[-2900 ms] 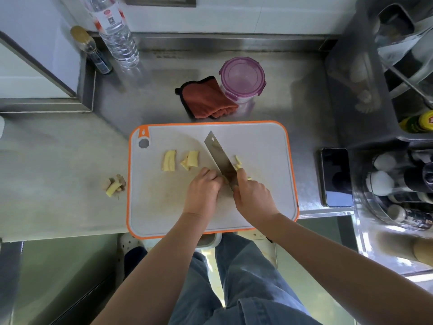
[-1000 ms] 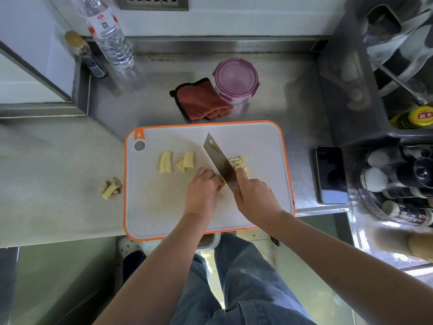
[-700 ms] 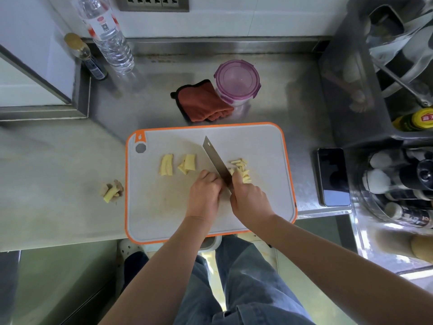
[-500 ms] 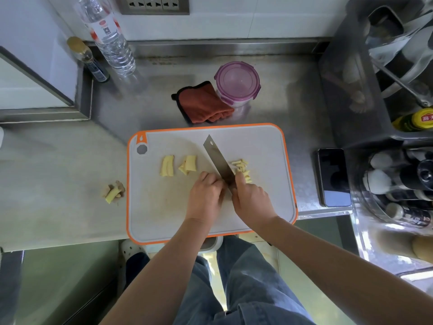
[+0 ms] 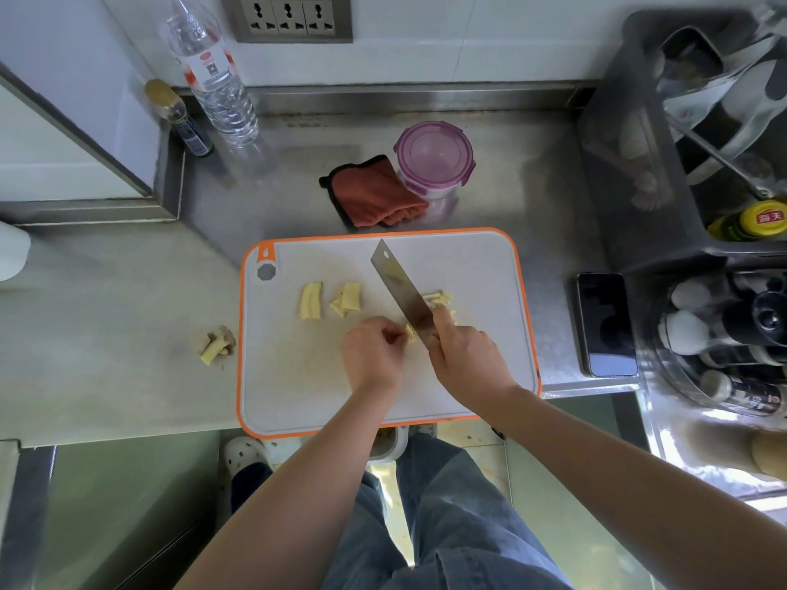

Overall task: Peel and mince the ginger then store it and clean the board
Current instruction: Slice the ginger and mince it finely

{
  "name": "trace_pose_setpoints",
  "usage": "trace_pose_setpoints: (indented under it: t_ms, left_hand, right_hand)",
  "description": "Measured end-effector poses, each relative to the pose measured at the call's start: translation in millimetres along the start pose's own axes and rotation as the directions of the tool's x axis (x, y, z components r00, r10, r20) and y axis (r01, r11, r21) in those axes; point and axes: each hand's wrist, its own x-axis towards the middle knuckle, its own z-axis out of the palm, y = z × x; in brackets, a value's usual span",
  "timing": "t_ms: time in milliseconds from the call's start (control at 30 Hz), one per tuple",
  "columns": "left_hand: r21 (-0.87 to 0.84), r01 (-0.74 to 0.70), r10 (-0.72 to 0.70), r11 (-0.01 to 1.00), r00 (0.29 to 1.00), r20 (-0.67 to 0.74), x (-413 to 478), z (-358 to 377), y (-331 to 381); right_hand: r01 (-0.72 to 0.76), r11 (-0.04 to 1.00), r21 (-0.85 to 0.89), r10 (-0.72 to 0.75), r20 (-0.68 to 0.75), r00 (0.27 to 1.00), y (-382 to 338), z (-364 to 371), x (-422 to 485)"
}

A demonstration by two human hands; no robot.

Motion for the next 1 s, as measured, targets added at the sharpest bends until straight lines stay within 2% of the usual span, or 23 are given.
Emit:
trace_pose_setpoints:
  t_ms: [167, 500, 767, 867, 1000]
  left_hand:
    - [0.068, -0.038, 0.04, 0.997, 0.999, -0.036, -3.1, 1.4, 3.4]
    - [0.055, -0.068, 0.07, 0.996, 0.997, -0.029, -3.3, 3.8, 1.7]
    - [0.067, -0.071, 0.071, 0.995, 0.997, -0.003, 0.7, 5.3, -2.0]
    - [0.086, -0.079, 0.08, 0.993, 0.997, 0.001, 0.4, 4.1, 0.0]
    - [0.08, -0.101, 0.1, 0.992, 0.995, 0.016, -2.3, 2.8, 2.1]
  right_hand:
    - [0.027, 0.999, -0.038, -0.026, 0.02, 0.999, -2.3, -0.9, -1.0]
    - [-0.039, 0.999, -0.004, 0.039, 0.064, 0.997, -9.0, 4.1, 2.9]
    - [-0.059, 0.996, -0.066, 0.064, 0.071, 0.995, -9.6, 20.5, 4.4]
    - [-0.071, 0.997, 0.015, 0.07, 0.049, 0.996, -4.4, 21.4, 4.2]
    - [-0.132, 0.955, 0.264, 0.149, -0.046, 0.988, 9.0, 17.2, 7.8]
